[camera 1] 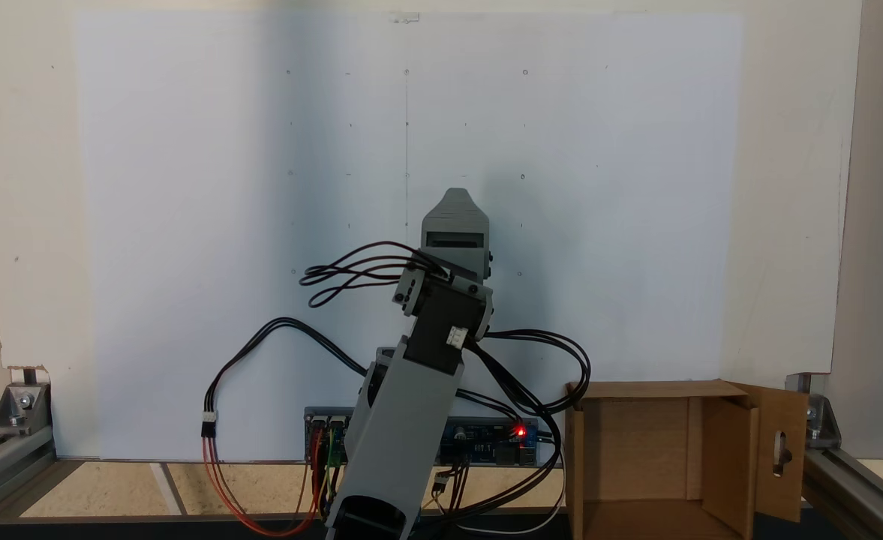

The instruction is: Grasp a green dice and put it in the bin.

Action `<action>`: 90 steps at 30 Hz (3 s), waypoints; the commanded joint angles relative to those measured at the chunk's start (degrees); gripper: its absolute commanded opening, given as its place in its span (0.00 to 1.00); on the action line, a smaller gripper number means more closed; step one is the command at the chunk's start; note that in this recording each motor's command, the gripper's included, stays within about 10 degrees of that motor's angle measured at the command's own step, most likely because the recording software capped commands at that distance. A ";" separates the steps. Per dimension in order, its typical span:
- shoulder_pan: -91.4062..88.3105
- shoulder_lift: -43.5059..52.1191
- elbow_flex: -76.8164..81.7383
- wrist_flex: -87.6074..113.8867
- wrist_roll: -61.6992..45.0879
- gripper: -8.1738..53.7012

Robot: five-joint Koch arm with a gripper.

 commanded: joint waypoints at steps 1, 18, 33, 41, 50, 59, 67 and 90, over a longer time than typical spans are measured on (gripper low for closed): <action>-0.44 0.00 -1.23 -0.70 -3.43 0.88; -0.35 -9.84 1.67 -6.42 -3.60 0.87; 0.18 -10.63 6.59 -12.48 -3.60 0.84; 2.29 -10.72 7.65 -13.54 -3.60 0.84; 3.43 -10.72 8.70 -15.29 -3.52 0.84; 3.60 -10.72 8.70 -17.75 -3.43 0.83; 3.16 -12.39 8.70 -19.16 -3.34 0.81; 2.64 -16.00 8.79 -21.71 -3.25 0.70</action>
